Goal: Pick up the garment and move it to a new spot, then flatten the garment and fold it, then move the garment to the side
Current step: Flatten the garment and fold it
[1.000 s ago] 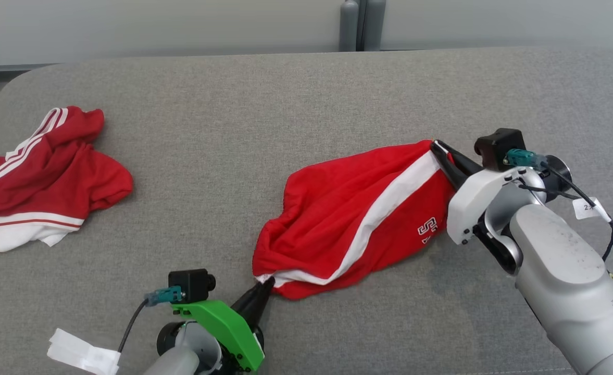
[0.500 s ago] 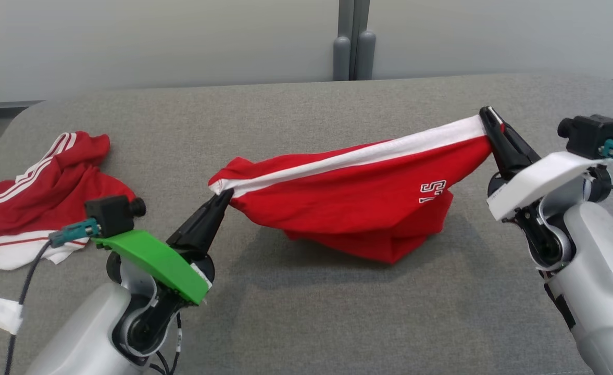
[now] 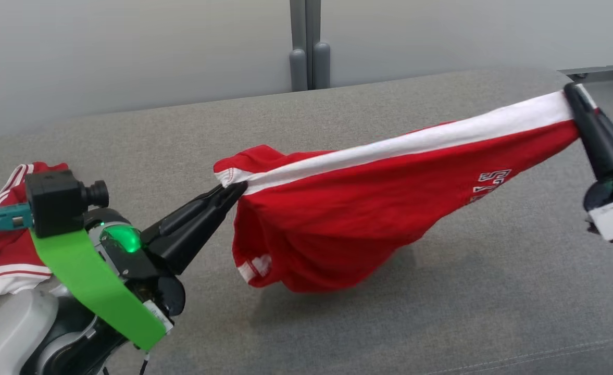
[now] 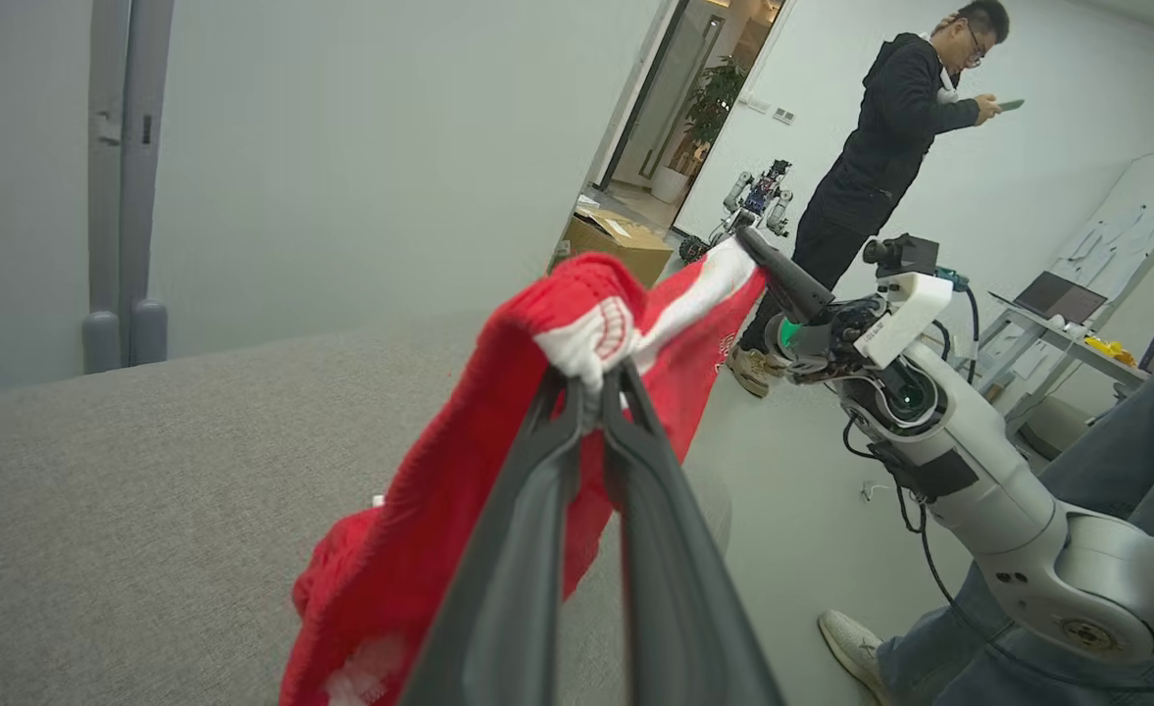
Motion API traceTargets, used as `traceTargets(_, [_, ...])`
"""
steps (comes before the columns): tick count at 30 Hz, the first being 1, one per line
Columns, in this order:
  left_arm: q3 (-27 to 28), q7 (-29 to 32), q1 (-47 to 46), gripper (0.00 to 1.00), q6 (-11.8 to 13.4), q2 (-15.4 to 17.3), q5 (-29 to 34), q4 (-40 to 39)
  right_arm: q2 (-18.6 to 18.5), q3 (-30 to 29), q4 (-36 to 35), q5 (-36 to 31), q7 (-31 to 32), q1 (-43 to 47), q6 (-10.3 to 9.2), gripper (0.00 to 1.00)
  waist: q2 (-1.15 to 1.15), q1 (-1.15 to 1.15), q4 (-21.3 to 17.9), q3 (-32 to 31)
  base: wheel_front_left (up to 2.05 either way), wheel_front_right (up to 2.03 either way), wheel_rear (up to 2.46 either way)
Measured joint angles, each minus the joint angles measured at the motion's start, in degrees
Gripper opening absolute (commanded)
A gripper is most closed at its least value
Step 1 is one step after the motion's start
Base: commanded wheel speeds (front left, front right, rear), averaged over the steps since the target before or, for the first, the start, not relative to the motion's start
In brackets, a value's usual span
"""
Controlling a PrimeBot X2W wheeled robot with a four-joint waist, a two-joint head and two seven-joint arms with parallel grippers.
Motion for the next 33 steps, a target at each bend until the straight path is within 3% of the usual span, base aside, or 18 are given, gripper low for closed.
traceTargets(4, [2.4,3.3,-0.1,0.0,3.4,3.0,-2.1,-6.9,-4.4,-4.4,-6.7,3.3,3.6,3.9,0.0,0.0,0.0,0.0,-0.5,0.9,0.0,0.0,0.0])
traceTargets(7, [4.5,6.2,-0.4,0.0,7.0,5.6,-4.9,-8.3,-5.6,-4.5,-8.9,6.3,8.0,5.0,-0.09,0.0,0.0,0.0,-0.5,2.2,0.0,0.0,0.0])
traceTargets(11, [5.6,10.1,-3.7,0.0,10.4,6.1,-8.6,-4.7,-5.1,-2.5,-8.7,9.7,12.3,3.6,-0.71,0.0,0.0,0.0,-0.4,4.6,0.0,0.0,0.0])
traceTargets(14, [5.2,13.1,-7.3,0.0,12.2,5.9,-10.1,0.7,-2.2,-0.4,-7.0,11.8,14.3,-2.7,-2.75,0.0,0.0,0.0,0.0,6.7,0.0,0.0,0.0])
traceTargets(18, [3.4,16.4,-14.7,0.0,12.4,4.8,-9.0,8.7,3.4,0.8,-2.0,11.8,15.6,-15.5,-8.2,0.0,0.0,0.0,0.7,9.6,0.0,0.0,0.0])
traceTargets(21, [3.3,16.4,-22.4,0.0,12.4,2.9,-3.5,13.9,8.3,0.6,2.6,11.2,15.0,-26.5,-13.08,0.0,0.0,0.0,1.3,11.9,0.0,0.0,0.0])
traceTargets(23, [5.5,12.2,-28.3,0.0,12.4,-0.1,1.0,17.0,10.3,-0.5,4.5,8.2,12.6,-33.3,-15.36,0.0,0.0,0.0,1.7,13.4,0.0,0.0,0.0])
traceTargets(26, [7.5,7.1,-37.3,0.0,12.4,-3.4,7.5,18.7,12.0,-2.5,6.0,4.7,8.7,-42.9,-15.11,0.0,0.0,0.0,2.2,15.8,0.0,0.0,0.0])
traceTargets(28, [6.9,5.0,-41.6,0.0,12.3,-3.9,11.6,18.9,11.6,-2.6,6.5,1.9,7.0,-47.6,-14.47,0.0,0.0,0.0,2.4,17.4,0.0,0.0,0.0])
traceTargets(33, [2.8,0.0,-41.4,0.0,10.0,-5.3,17.6,20.5,11.3,-1.0,8.1,-0.3,4.8,-48.3,-13.71,0.0,0.0,0.01,2.3,21.5,0.0,0.0,0.0])
